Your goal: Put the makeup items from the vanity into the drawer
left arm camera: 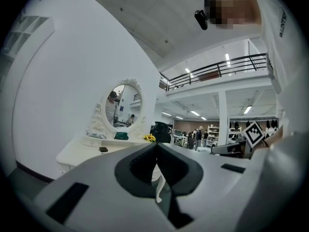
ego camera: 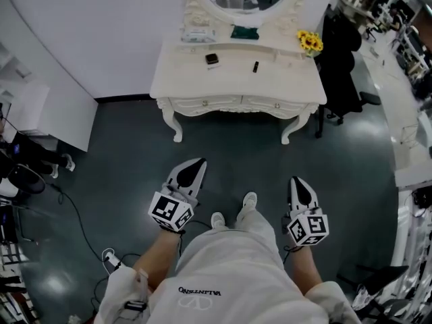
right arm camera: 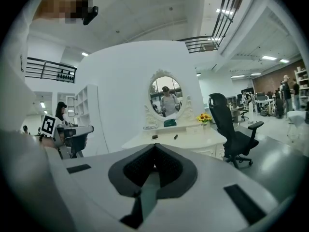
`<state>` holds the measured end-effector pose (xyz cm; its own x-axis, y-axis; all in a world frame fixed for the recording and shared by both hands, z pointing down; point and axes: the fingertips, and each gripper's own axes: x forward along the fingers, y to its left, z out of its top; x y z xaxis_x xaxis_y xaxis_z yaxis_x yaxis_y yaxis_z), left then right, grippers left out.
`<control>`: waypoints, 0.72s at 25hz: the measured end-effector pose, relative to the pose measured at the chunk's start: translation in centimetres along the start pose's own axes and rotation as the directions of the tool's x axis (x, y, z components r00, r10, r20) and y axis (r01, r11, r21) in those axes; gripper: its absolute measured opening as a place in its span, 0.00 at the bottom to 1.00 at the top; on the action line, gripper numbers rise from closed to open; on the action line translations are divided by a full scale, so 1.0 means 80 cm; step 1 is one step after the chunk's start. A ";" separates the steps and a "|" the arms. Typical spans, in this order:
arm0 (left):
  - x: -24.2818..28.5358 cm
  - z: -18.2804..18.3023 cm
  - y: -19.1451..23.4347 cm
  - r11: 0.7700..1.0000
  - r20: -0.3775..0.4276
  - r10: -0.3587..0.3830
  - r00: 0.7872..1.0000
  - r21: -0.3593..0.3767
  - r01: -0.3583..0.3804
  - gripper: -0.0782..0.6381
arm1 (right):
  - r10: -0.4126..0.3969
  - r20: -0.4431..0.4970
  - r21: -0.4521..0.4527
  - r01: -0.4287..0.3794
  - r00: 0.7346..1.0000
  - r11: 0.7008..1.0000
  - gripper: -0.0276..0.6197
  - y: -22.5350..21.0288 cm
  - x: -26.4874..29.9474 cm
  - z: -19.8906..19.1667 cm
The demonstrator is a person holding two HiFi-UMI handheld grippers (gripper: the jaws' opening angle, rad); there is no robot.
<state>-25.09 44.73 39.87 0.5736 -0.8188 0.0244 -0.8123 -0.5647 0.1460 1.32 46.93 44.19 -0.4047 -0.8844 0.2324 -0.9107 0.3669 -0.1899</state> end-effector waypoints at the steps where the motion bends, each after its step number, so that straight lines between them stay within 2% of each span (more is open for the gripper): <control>1: 0.004 -0.001 0.000 1.000 -0.002 -0.005 1.000 0.003 0.005 0.11 | -0.002 -0.001 0.004 0.002 1.000 1.000 0.06 -0.002 0.003 -0.001; 9: 0.060 0.001 0.008 1.000 -0.016 -0.015 1.000 0.012 0.016 0.11 | 0.023 0.007 0.017 -0.023 1.000 1.000 0.06 -0.031 0.053 0.011; 18: 0.163 0.009 0.029 0.999 -0.019 0.026 0.999 0.026 -0.026 0.11 | 0.086 0.003 0.006 -0.086 0.996 0.996 0.06 -0.097 0.132 0.043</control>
<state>-19.62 32.66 39.78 0.5542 -0.8311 0.0470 -0.8291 -0.5461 0.1194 4.37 33.74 44.85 -0.4816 -0.8503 0.2125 -0.8719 0.4402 -0.2147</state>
